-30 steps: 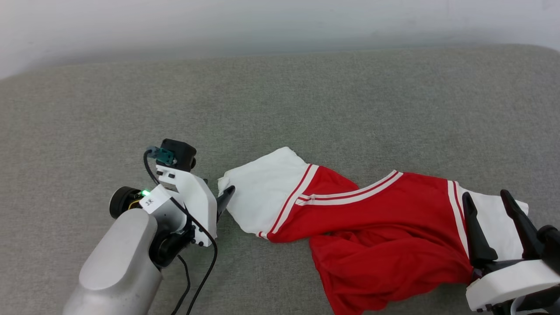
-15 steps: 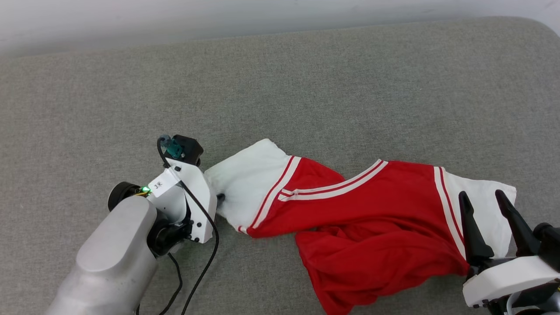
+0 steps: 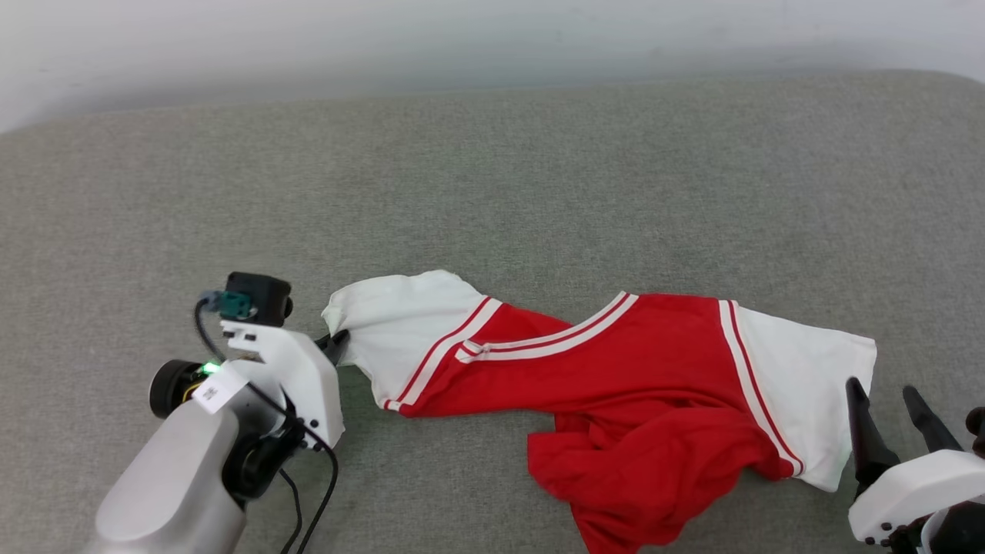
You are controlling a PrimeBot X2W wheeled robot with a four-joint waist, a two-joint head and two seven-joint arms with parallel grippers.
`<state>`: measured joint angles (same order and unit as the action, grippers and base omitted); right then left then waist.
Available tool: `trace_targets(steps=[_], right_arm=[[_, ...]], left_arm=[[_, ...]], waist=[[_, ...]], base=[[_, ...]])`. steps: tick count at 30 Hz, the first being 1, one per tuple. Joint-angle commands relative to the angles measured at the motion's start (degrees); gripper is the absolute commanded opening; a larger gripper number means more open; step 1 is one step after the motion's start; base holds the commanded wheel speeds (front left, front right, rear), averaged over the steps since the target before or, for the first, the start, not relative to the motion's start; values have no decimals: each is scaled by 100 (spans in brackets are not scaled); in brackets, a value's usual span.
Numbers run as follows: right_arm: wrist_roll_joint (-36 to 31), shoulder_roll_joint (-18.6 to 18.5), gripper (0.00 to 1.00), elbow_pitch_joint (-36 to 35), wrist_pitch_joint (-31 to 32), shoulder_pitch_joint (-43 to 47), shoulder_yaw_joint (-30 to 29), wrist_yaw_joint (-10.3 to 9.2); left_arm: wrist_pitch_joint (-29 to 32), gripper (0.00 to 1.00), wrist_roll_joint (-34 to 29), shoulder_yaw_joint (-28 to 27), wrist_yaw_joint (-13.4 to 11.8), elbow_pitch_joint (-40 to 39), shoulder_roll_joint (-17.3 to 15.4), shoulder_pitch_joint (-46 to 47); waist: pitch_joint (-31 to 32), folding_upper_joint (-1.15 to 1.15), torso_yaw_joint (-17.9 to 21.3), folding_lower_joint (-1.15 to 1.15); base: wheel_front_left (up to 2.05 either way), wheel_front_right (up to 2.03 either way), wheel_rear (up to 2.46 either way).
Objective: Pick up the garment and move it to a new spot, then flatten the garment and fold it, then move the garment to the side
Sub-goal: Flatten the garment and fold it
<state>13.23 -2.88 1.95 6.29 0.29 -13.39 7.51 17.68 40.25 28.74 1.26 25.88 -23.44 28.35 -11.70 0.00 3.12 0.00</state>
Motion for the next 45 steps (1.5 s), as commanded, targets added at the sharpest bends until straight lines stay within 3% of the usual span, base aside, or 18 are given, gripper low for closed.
trace_targets(steps=[1, 7, 14, 21, 27, 28, 30, 36, 45], right_arm=[[36, 2, 100, 231, 179, -150, -153, -4], [-113, -120, 100, 960, 1082, -659, -563, -4], [-37, -585, 100, 1592, 2314, -1551, -233, -4], [0, -845, 100, 2196, 3083, -2203, 162, -4], [79, -733, 100, 2779, 3702, -2175, 353, 0], [96, -683, 47, 2861, 3850, -2148, 362, 6], [188, -618, 0, 2907, 3976, -2113, 356, 6], [182, -800, 0, 2569, 3772, -2314, 185, -4], [-274, -962, 0, 1597, 2590, -2924, 63, -5]], left_arm=[[-107, 0, 61, -112, -80, -174, -80, -176], [-151, 0, 164, -312, -360, -978, -321, -641], [0, 0, 144, -284, -528, -1620, -428, -808], [55, 0, 150, -253, -525, -1893, -423, -638], [34, 0, 175, -239, -488, -1891, -415, -610], [23, 0, 183, -249, -490, -1878, -425, -623], [19, 0, 205, -262, -485, -1860, -434, -648], [-129, 0, 263, -427, -597, -1795, -429, -620], [-214, 0, 320, -718, -690, -1752, -429, -24]], waist=[[58, 0, -69, 0], [77, 0, -221, 0], [-54, 0, -413, 0], [-307, 0, -555, 0], [-368, 0, -612, 0], [-366, 0, -613, 0], [-358, 0, -611, 0], [-223, 0, -560, 0], [127, 0, -491, 0]], base=[[0, 0, 0], [0, 0, 0], [0, 0, 0], [0, 0, 0], [0, 0, 0], [0, 0, 0], [0, 0, 0], [0, 0, 0], [0, 0, 0]])
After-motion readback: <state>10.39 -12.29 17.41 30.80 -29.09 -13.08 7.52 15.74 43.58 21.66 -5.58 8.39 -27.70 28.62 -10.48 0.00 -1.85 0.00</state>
